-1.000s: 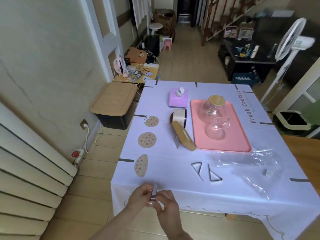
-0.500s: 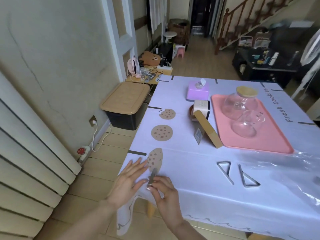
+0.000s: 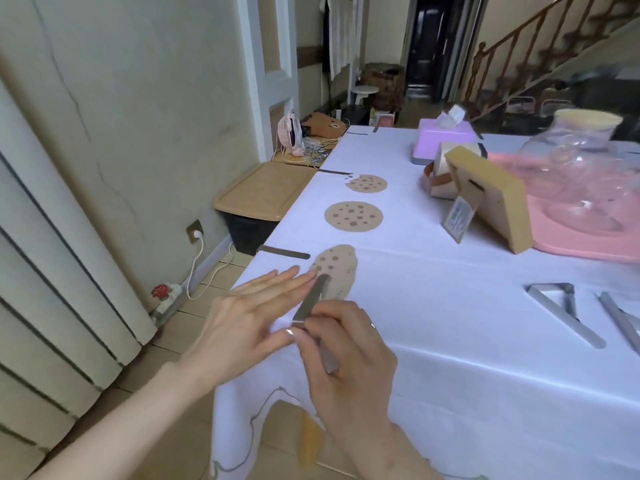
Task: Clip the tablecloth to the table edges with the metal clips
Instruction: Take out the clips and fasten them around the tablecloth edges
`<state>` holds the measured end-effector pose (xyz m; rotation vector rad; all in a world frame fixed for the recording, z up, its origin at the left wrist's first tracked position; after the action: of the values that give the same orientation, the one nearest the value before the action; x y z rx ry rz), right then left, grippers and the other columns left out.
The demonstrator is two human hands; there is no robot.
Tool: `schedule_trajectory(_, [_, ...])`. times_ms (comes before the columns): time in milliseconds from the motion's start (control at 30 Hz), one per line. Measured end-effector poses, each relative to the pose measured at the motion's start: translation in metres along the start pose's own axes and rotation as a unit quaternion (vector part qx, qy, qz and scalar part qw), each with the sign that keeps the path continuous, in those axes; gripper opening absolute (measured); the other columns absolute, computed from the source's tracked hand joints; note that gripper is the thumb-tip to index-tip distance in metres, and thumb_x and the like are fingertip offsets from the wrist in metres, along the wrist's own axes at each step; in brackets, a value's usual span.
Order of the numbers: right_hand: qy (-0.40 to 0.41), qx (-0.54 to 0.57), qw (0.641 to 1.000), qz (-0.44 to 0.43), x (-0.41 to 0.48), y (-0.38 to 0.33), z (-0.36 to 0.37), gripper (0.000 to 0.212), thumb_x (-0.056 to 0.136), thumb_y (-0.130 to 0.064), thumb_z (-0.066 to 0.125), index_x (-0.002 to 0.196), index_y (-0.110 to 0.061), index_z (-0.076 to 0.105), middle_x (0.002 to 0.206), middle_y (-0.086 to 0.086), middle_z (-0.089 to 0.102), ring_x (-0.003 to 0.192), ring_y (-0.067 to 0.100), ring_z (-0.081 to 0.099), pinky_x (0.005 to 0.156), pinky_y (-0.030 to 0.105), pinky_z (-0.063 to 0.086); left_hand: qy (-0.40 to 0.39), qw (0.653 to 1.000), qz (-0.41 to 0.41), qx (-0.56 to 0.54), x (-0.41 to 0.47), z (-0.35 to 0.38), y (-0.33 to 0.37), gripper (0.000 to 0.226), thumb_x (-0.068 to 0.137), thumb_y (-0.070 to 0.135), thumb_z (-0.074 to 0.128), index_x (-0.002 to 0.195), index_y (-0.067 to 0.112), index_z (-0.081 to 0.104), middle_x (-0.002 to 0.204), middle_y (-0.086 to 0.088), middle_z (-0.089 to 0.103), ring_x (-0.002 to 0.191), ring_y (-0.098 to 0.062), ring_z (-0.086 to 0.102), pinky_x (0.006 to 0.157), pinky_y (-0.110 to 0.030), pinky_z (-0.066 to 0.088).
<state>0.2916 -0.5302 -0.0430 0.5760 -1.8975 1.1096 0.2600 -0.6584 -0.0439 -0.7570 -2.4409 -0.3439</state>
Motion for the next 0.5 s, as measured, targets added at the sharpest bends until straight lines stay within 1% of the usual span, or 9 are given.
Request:
schedule_trajectory(67, [0.008,0.009,1.000,-0.018,-0.002,-0.002,0.001,0.015,0.086,-0.024,0.060,0.075,-0.018,0.069,0.085,-0.006,0.064,0.076,0.008,0.058,0.059,0.021,0.044,0.037,0.999,0.003,0.014,0.001,-0.005,0.003,0.046,0.095,0.034,0.032,0.131,0.014,0.051,0.135,0.010,0.046,0.127,-0.002,0.039,0.107,-0.017,0.031])
schedule_trajectory(133, [0.010,0.021,0.999,-0.032,-0.004,-0.004,0.003,0.016,0.086,-0.022,0.060,0.074,-0.015,0.068,0.082,-0.004,0.064,0.075,0.012,0.057,0.062,0.024,0.044,0.066,0.997,0.005,0.026,0.002,-0.008,0.004,0.046,0.090,0.027,0.031,0.127,0.014,0.056,0.130,0.011,0.049,0.122,0.000,0.042,0.105,-0.014,0.030])
schedule_trajectory(200, [0.011,0.055,0.997,-0.045,-0.005,-0.007,0.005,0.018,0.087,-0.020,0.060,0.073,-0.011,0.068,0.079,-0.001,0.064,0.073,0.015,0.055,0.067,0.024,0.043,0.077,0.997,0.014,0.020,0.000,-0.007,0.003,0.047,0.082,0.026,0.043,0.125,0.016,0.058,0.127,0.012,0.051,0.119,-0.003,0.048,0.103,-0.012,0.032])
schedule_trajectory(233, [0.015,0.078,0.995,-0.054,-0.006,-0.009,0.005,0.019,0.087,-0.018,0.060,0.073,-0.009,0.069,0.078,0.000,0.063,0.073,0.016,0.053,0.069,0.024,0.042,0.082,0.996,0.017,0.016,-0.001,-0.007,0.002,0.048,0.078,0.028,0.048,0.124,0.019,0.058,0.126,0.012,0.052,0.117,-0.003,0.048,0.102,-0.007,0.031])
schedule_trajectory(300, [0.034,0.116,0.990,-0.070,-0.010,-0.013,0.004,0.017,0.086,-0.013,0.062,0.072,-0.004,0.067,0.076,0.002,0.063,0.073,0.015,0.052,0.071,0.026,0.042,0.095,0.995,0.017,0.010,-0.003,-0.009,0.001,0.047,0.073,0.030,0.049,0.120,0.026,0.053,0.125,0.017,0.055,0.116,-0.003,0.047,0.093,0.004,0.027])
schedule_trajectory(333, [0.042,0.132,0.988,-0.072,-0.013,-0.014,0.004,0.017,0.085,-0.012,0.062,0.071,-0.003,0.067,0.074,0.002,0.063,0.073,0.014,0.052,0.070,0.027,0.042,0.098,0.995,0.017,0.001,-0.004,-0.010,0.001,0.047,0.073,0.030,0.048,0.119,0.029,0.052,0.125,0.020,0.054,0.117,-0.003,0.046,0.089,0.005,0.029])
schedule_trajectory(367, [0.047,0.147,0.986,-0.068,-0.017,-0.016,0.004,0.018,0.085,-0.012,0.062,0.071,-0.002,0.066,0.073,0.002,0.063,0.073,0.015,0.054,0.069,0.028,0.043,0.095,0.995,0.017,-0.014,-0.004,-0.010,0.000,0.046,0.073,0.031,0.048,0.119,0.031,0.054,0.126,0.019,0.055,0.117,-0.001,0.047,0.086,0.002,0.035])
schedule_trajectory(433, [0.042,0.178,0.982,-0.049,-0.027,-0.017,0.007,0.020,0.086,-0.015,0.061,0.071,-0.002,0.065,0.072,0.001,0.064,0.073,0.017,0.057,0.066,0.030,0.045,0.080,0.995,0.016,-0.058,-0.006,-0.007,-0.003,0.044,0.075,0.031,0.056,0.119,0.034,0.057,0.122,0.016,0.061,0.118,0.000,0.052,0.087,-0.020,0.048])
schedule_trajectory(500, [0.027,0.204,0.978,-0.032,-0.037,-0.017,0.010,0.021,0.087,-0.017,0.060,0.073,-0.003,0.065,0.074,-0.001,0.064,0.072,0.015,0.059,0.064,0.028,0.047,0.086,0.993,0.007,-0.083,-0.008,-0.007,-0.007,0.046,0.073,0.024,0.067,0.117,0.034,0.056,0.121,0.015,0.063,0.118,-0.001,0.054,0.088,-0.034,0.052])
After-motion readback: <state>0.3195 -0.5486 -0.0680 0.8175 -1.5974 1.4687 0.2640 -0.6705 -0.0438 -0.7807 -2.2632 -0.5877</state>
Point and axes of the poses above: each hand's wrist, its own x-axis towards the middle knuckle, its own z-axis out of the palm, y = z × x, the point moved 7 cm from there along x, towards the middle knuckle
